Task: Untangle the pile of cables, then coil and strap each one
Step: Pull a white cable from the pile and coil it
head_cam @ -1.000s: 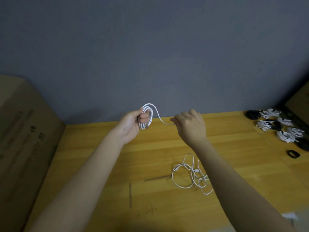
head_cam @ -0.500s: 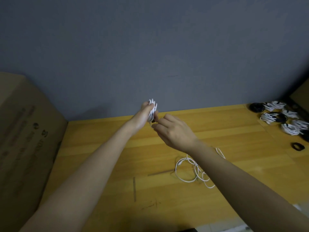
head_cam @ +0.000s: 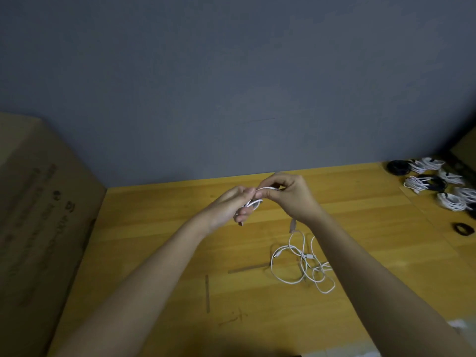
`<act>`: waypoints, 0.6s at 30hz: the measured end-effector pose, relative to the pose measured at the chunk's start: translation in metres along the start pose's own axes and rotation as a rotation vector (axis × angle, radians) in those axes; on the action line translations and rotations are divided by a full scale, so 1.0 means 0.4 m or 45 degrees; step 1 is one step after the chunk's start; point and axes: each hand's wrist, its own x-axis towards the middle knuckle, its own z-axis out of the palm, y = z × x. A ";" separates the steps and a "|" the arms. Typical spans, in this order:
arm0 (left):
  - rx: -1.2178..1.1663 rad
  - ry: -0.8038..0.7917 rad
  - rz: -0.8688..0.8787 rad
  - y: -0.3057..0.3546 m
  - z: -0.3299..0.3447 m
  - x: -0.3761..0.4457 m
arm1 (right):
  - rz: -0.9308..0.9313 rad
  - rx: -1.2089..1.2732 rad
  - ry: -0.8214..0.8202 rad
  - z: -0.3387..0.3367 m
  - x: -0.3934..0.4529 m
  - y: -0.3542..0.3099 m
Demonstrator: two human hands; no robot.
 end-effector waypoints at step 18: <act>-0.604 0.326 -0.142 -0.024 0.150 0.084 | 0.136 -0.307 0.505 0.055 -0.138 0.065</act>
